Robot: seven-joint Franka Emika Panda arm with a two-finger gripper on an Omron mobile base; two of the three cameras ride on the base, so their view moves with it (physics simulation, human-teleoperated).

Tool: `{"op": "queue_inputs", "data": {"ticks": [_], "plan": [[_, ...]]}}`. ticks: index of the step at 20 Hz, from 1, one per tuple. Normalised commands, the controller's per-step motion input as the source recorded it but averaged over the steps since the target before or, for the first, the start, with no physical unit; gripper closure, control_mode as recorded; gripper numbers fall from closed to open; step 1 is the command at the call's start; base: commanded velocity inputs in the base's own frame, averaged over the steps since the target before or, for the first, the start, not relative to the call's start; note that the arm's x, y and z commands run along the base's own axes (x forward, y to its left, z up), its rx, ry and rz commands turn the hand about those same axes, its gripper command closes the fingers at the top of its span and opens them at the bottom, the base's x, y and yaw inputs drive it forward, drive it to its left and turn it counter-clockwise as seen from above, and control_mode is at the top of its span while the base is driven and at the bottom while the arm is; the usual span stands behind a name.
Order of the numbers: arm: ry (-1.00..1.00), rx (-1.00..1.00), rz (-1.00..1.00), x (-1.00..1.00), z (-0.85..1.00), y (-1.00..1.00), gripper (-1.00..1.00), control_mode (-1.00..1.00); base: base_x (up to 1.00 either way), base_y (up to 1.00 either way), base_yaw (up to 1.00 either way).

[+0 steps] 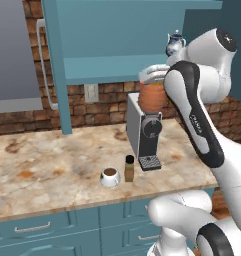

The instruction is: Pick the cinnamon and honey bottle from the cabinet and place them next to the mug.

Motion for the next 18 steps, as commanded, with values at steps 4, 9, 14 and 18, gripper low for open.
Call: {"op": "queue_inputs", "data": {"ticks": [4,9,14,18], "plan": [[0.0,0.0,0.39,-0.54,-0.49,-0.21,1.0,-1.0,0.0,0.0,0.0],[-0.09,0.0,0.44,-0.2,-0.46,-0.16,1.0,-1.0,0.0,0.0,0.0],[-0.08,-0.04,0.23,-0.01,-0.62,-0.18,1.0,-1.0,0.0,0.0,0.0],[0.0,-0.05,0.11,0.0,-0.7,-0.13,1.0,-1.0,0.0,0.0,0.0]]}}
